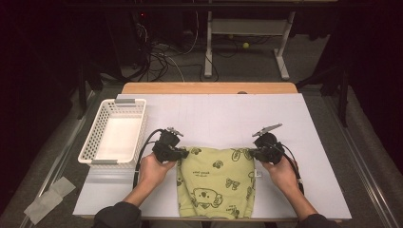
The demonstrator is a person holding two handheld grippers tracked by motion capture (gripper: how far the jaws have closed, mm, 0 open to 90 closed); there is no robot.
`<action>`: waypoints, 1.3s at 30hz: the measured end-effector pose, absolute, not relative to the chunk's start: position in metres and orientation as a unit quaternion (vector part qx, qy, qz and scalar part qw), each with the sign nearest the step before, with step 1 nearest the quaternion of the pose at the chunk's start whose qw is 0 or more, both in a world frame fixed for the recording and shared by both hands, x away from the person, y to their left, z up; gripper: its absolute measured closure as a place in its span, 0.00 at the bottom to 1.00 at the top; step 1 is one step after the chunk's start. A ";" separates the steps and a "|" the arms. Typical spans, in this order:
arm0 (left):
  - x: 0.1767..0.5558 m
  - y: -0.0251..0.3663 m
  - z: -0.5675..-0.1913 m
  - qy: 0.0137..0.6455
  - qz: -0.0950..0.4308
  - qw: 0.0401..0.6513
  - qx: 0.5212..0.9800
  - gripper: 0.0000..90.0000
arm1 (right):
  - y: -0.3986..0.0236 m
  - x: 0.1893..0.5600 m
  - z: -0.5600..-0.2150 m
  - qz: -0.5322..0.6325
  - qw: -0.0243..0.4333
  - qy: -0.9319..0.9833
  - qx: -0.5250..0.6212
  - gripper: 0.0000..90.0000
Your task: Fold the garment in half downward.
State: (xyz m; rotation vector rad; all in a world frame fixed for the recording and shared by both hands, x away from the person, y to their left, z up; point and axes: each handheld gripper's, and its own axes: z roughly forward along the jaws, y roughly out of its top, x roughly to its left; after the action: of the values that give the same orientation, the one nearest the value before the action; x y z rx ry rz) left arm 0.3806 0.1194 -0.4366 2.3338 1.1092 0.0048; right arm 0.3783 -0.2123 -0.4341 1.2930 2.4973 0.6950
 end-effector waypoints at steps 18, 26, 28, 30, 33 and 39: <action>0.401 0.117 -0.447 0.454 0.024 0.244 0.856 0.42 | -0.214 0.390 -0.446 0.239 0.103 0.841 0.474 0.56; 0.404 0.112 -0.448 0.442 0.027 0.217 0.870 0.59 | -0.211 0.391 -0.448 0.250 0.095 0.850 0.454 0.87; 0.405 0.113 -0.447 0.438 0.011 0.221 0.871 0.71 | -0.209 0.391 -0.447 0.246 0.098 0.855 0.446 0.90; 0.407 0.114 -0.448 0.435 -0.008 0.231 0.870 0.85 | -0.207 0.391 -0.446 0.242 0.101 0.857 0.443 0.92; 0.410 0.111 -0.442 0.426 0.010 0.229 0.875 0.87 | -0.206 0.394 -0.444 0.241 0.103 0.855 0.447 0.92; 0.421 0.114 -0.426 0.438 0.029 0.229 0.869 0.87 | -0.208 0.407 -0.432 0.249 0.125 0.844 0.458 0.92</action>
State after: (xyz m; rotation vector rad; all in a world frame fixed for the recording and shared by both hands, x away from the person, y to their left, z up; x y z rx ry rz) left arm 0.4208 0.1137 -0.4258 2.3911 1.2064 0.0800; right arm 0.4065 -0.2080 -0.4318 1.3342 2.4596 0.7240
